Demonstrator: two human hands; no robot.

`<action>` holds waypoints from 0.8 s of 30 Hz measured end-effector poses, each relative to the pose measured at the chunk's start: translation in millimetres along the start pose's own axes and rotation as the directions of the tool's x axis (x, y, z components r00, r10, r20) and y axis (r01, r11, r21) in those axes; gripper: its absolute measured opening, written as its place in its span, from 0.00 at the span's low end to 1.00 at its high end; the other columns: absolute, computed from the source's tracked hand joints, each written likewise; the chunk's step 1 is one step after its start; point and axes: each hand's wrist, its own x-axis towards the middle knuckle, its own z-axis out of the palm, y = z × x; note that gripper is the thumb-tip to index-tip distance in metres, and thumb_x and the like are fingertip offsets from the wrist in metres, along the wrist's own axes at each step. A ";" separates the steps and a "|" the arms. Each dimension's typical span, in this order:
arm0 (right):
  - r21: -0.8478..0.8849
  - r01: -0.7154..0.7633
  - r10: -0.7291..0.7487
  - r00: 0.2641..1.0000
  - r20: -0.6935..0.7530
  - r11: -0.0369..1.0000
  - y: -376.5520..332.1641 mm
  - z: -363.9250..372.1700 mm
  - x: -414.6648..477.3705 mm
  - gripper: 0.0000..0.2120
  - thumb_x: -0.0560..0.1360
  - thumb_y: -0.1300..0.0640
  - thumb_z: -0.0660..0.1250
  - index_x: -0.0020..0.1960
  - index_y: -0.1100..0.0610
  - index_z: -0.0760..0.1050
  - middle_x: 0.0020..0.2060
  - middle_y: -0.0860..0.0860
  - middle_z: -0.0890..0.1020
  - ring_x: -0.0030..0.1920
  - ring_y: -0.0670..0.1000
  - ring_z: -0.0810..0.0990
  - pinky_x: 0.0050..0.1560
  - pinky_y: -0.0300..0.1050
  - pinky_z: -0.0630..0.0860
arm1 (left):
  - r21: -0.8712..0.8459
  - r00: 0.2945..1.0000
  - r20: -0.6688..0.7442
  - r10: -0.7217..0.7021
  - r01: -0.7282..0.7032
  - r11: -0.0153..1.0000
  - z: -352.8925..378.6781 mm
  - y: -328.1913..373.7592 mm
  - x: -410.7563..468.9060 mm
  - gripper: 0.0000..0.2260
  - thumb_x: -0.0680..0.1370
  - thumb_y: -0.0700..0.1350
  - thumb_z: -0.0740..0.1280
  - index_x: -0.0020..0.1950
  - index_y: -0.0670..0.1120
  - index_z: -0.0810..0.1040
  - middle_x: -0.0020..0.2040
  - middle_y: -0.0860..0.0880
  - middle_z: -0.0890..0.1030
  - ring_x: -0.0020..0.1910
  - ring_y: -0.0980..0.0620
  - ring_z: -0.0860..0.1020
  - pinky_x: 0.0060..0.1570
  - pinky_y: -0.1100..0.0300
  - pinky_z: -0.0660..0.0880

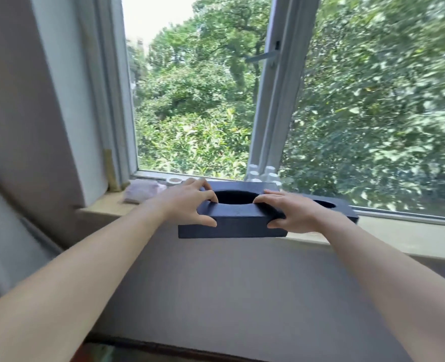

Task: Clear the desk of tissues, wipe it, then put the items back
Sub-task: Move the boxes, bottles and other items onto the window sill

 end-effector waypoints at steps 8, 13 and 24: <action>0.027 -0.182 0.182 0.983 0.004 0.983 99.2 -21.3 -75.7 0.33 0.75 0.53 0.71 0.75 0.45 0.61 0.77 0.47 0.61 0.77 0.45 0.55 0.71 0.43 0.60 | -0.030 0.976 -0.046 0.212 -0.214 0.976 -0.8 91.4 102.2 0.28 0.74 0.66 0.67 0.69 0.54 0.71 0.66 0.51 0.66 0.68 0.50 0.64 0.63 0.49 0.71; 0.031 -0.238 0.239 0.971 -0.014 0.971 152.6 -15.9 -98.3 0.31 0.73 0.52 0.71 0.73 0.44 0.62 0.69 0.45 0.68 0.71 0.50 0.66 0.67 0.48 0.67 | -0.024 0.963 -0.053 0.266 -0.267 0.963 4.3 129.2 150.0 0.29 0.73 0.68 0.66 0.69 0.56 0.70 0.67 0.52 0.65 0.67 0.50 0.65 0.60 0.46 0.74; 0.025 -0.329 0.329 0.944 0.001 0.944 247.2 -3.6 -84.1 0.32 0.76 0.58 0.69 0.76 0.46 0.60 0.75 0.45 0.61 0.77 0.46 0.54 0.71 0.45 0.62 | 0.002 0.969 -0.035 0.243 -0.243 0.970 36.2 177.7 252.8 0.28 0.74 0.66 0.67 0.69 0.53 0.71 0.65 0.50 0.66 0.66 0.48 0.65 0.57 0.46 0.76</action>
